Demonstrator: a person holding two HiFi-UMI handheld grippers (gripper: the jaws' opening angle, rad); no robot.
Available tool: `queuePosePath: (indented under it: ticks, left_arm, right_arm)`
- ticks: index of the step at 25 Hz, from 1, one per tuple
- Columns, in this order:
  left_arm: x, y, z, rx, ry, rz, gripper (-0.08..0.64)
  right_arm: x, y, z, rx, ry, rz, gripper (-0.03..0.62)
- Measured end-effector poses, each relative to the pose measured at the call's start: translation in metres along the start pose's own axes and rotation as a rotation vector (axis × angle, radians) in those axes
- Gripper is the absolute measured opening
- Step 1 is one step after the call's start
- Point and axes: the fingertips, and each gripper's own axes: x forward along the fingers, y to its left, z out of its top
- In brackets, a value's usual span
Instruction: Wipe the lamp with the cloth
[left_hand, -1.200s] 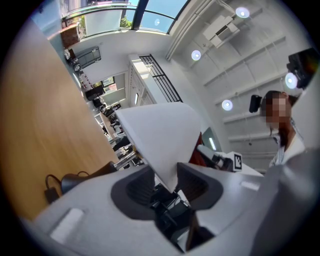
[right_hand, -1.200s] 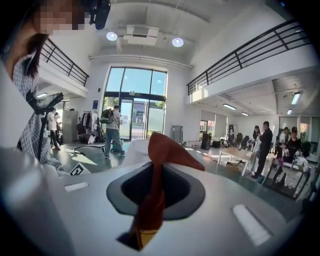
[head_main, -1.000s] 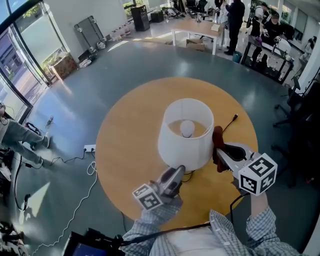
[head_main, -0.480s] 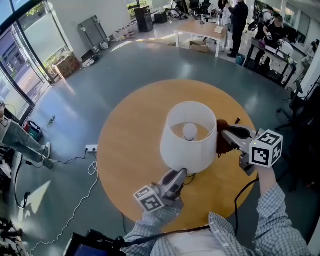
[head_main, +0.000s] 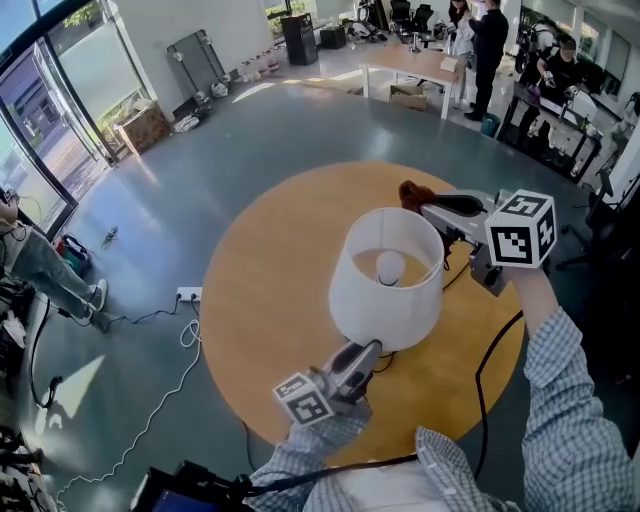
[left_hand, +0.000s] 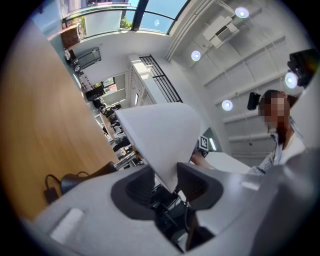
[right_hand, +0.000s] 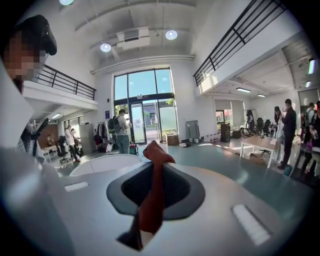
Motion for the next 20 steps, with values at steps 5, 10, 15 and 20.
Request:
queuePosePath:
  ticks: [5, 10, 15, 20]
  left_arm:
    - [0.001, 0.002, 0.005, 0.0, 0.0, -0.001, 0.142]
    - [-0.004, 0.002, 0.008, -0.008, 0.005, -0.001, 0.141]
    - [-0.002, 0.003, 0.011, -0.01, 0.012, 0.004, 0.144]
    - [0.002, 0.001, 0.008, -0.004, 0.035, 0.009, 0.163]
  right_arm:
    - [-0.01, -0.015, -0.042, 0.092, 0.047, -0.036, 0.049]
    - [-0.041, 0.002, -0.101, 0.161, 0.086, -0.104, 0.05]
    - [-0.062, 0.036, -0.144, 0.215, 0.1, -0.123, 0.05]
    - [-0.068, 0.069, -0.163, 0.278, 0.047, -0.127, 0.05]
